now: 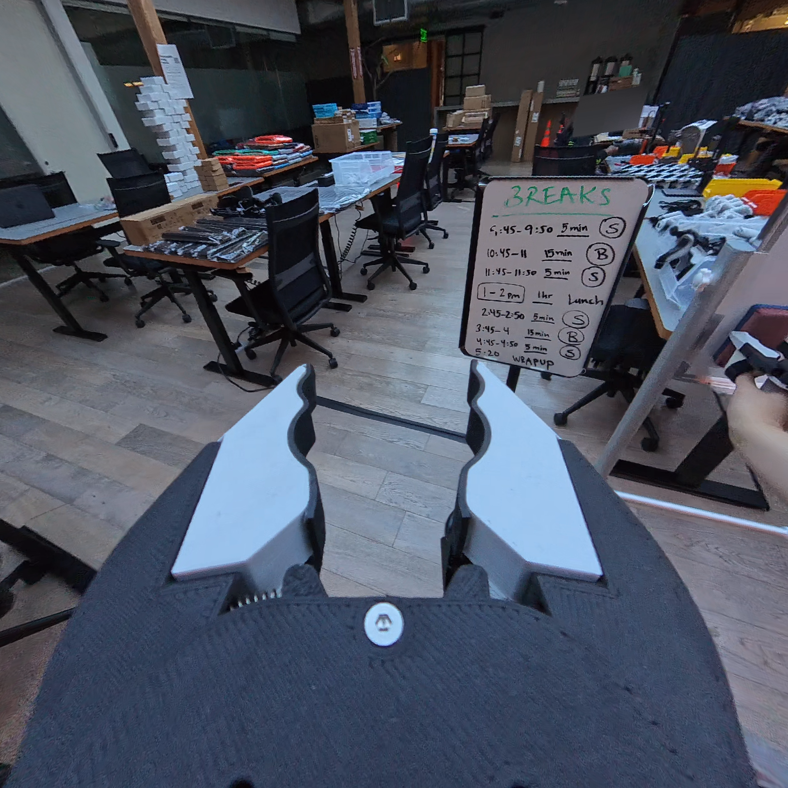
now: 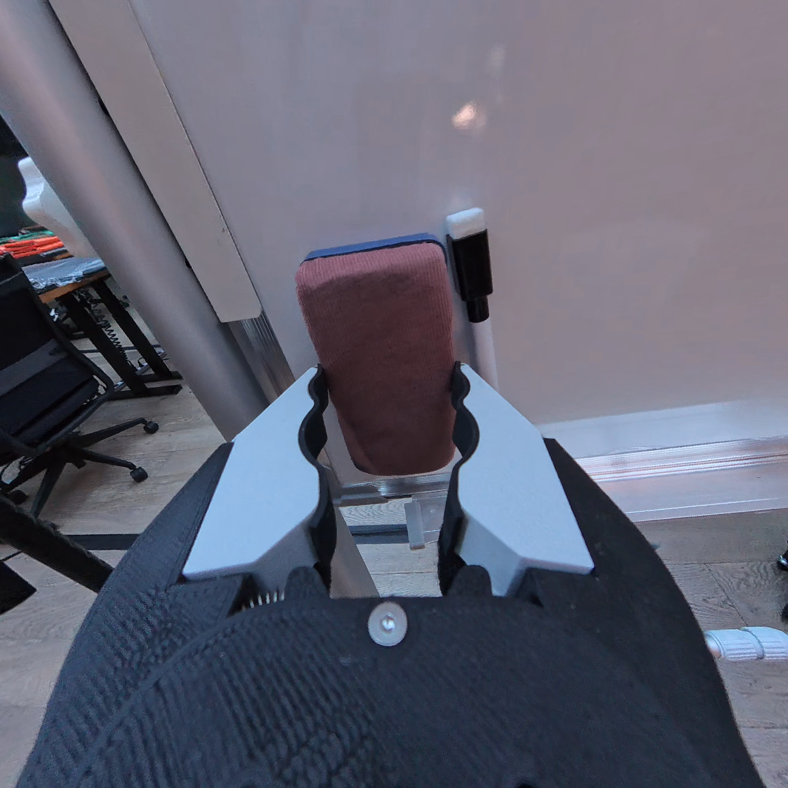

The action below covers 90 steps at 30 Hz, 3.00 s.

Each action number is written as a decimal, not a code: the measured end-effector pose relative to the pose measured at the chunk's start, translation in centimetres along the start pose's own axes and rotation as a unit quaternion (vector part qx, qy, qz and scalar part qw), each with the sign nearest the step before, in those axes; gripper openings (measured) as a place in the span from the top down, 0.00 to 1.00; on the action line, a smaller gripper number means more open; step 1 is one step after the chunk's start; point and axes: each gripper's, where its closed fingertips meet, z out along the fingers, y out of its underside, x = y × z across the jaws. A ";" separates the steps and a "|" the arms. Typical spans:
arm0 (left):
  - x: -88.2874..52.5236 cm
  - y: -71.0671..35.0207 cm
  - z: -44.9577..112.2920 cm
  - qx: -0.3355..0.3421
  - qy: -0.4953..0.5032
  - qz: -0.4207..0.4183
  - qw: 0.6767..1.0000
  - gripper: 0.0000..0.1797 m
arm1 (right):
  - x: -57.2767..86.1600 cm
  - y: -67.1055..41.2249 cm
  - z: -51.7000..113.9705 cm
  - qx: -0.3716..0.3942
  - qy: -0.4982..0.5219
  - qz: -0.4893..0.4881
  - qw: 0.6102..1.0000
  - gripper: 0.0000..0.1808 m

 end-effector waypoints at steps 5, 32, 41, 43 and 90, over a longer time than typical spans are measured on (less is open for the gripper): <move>2.5 2.8 6.1 -0.032 0.087 -0.029 0.995 0.59 | -0.1 0.5 -1.4 -0.020 -0.022 -0.040 0.999 0.56; 122.3 19.1 -27.8 0.067 0.769 0.387 0.505 0.58 | 81.1 -17.8 -69.4 -0.131 0.414 -0.167 0.885 0.56; 155.3 22.7 -41.7 0.167 0.734 0.513 0.412 0.56 | 111.4 -24.4 -74.5 -0.088 0.510 -0.111 0.848 0.58; 164.0 22.7 -45.6 0.195 0.730 0.528 0.387 0.56 | 118.3 -24.6 -77.7 -0.110 0.551 -0.103 0.821 0.58; 334.4 22.1 -148.4 -0.026 0.927 0.272 0.256 0.51 | 308.5 -54.2 -118.5 -0.122 0.664 -0.018 0.737 0.77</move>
